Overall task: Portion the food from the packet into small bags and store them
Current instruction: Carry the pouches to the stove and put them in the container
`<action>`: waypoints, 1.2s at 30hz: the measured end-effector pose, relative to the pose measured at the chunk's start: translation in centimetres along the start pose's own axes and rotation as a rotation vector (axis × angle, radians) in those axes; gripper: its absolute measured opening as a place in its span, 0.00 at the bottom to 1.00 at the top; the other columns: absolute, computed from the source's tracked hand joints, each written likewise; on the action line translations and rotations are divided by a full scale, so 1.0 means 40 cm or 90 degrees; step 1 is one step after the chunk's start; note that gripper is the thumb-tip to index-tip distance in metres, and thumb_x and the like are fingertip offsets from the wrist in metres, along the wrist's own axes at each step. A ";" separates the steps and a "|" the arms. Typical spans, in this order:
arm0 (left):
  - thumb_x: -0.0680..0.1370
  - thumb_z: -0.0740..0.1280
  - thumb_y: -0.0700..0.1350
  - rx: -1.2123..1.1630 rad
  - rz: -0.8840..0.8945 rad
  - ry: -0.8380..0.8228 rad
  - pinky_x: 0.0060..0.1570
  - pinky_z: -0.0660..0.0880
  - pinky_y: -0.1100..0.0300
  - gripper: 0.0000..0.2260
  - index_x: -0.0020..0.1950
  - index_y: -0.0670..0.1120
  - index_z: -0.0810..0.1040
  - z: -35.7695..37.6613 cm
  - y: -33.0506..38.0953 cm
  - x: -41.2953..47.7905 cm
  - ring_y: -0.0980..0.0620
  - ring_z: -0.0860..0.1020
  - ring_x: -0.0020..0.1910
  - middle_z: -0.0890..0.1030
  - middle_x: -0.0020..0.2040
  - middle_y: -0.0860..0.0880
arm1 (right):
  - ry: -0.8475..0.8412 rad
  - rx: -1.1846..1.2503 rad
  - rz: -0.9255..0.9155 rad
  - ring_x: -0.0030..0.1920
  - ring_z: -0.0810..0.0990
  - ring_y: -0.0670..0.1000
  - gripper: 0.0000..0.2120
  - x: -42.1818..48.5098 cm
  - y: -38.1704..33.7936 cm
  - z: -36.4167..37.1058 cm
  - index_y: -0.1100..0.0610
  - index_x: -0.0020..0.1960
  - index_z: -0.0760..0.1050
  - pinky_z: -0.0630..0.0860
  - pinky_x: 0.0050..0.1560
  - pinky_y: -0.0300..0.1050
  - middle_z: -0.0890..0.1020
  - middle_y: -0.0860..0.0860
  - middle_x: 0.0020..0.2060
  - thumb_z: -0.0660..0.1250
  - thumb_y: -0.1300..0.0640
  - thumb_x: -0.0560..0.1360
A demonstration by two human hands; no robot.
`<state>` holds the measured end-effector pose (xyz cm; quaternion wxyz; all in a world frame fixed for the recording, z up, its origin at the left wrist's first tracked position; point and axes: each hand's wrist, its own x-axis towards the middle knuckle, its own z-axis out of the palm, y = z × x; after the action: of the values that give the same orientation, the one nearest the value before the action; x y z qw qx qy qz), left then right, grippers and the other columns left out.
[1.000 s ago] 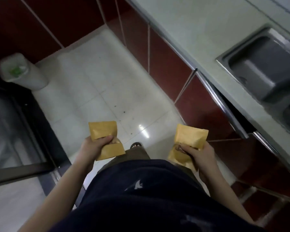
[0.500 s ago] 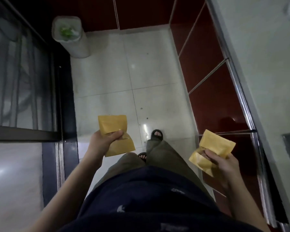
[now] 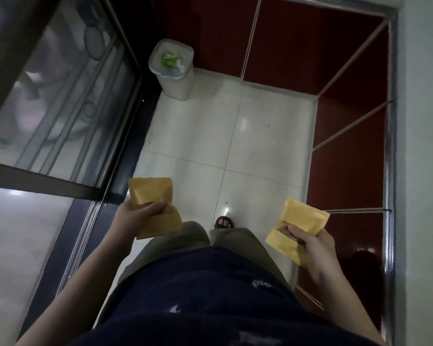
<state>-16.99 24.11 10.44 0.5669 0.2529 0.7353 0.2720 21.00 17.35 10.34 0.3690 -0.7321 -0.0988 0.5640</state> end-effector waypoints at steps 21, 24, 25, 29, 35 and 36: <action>0.67 0.79 0.49 -0.068 -0.007 0.054 0.34 0.78 0.61 0.19 0.55 0.46 0.80 -0.014 0.574 0.599 0.52 0.84 0.42 0.85 0.44 0.48 | -0.056 -0.094 -0.022 0.49 0.85 0.55 0.23 0.459 -0.649 0.490 0.59 0.58 0.77 0.77 0.57 0.57 0.86 0.56 0.46 0.78 0.59 0.64; 0.67 0.79 0.50 -0.056 0.022 0.019 0.37 0.77 0.60 0.15 0.49 0.50 0.80 0.039 0.697 0.686 0.54 0.84 0.40 0.86 0.40 0.54 | -0.001 -0.098 -0.008 0.49 0.84 0.53 0.18 0.509 -0.716 0.475 0.56 0.53 0.79 0.74 0.59 0.58 0.86 0.53 0.44 0.77 0.58 0.65; 0.67 0.79 0.50 -0.045 0.028 0.010 0.37 0.77 0.60 0.14 0.49 0.49 0.80 0.059 0.735 0.713 0.53 0.84 0.41 0.86 0.39 0.54 | 0.014 -0.103 -0.008 0.48 0.84 0.51 0.16 0.526 -0.738 0.470 0.55 0.51 0.79 0.74 0.57 0.57 0.87 0.52 0.43 0.77 0.57 0.65; 0.68 0.78 0.51 -0.045 0.023 -0.024 0.46 0.80 0.53 0.18 0.53 0.45 0.82 0.135 0.857 0.811 0.48 0.84 0.46 0.86 0.45 0.48 | 0.052 -0.102 -0.007 0.50 0.82 0.54 0.18 0.622 -0.821 0.462 0.57 0.50 0.81 0.75 0.46 0.53 0.87 0.52 0.41 0.78 0.55 0.61; 0.68 0.78 0.50 -0.093 0.006 0.029 0.38 0.78 0.60 0.16 0.52 0.44 0.83 0.219 0.990 0.910 0.52 0.85 0.41 0.86 0.43 0.49 | -0.017 -0.134 -0.041 0.41 0.86 0.48 0.16 0.807 -1.027 0.517 0.61 0.52 0.80 0.73 0.43 0.46 0.87 0.53 0.40 0.76 0.59 0.65; 0.67 0.78 0.50 -0.106 0.002 0.044 0.35 0.78 0.62 0.17 0.51 0.44 0.83 0.225 1.009 0.921 0.52 0.85 0.40 0.86 0.42 0.49 | -0.035 -0.143 -0.051 0.40 0.86 0.48 0.14 0.840 -1.066 0.535 0.61 0.49 0.80 0.73 0.41 0.44 0.87 0.53 0.39 0.76 0.59 0.65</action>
<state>-14.14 79.42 10.62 0.5597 0.1962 0.7290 0.3418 24.94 75.57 10.86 0.3042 -0.7484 -0.2009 0.5541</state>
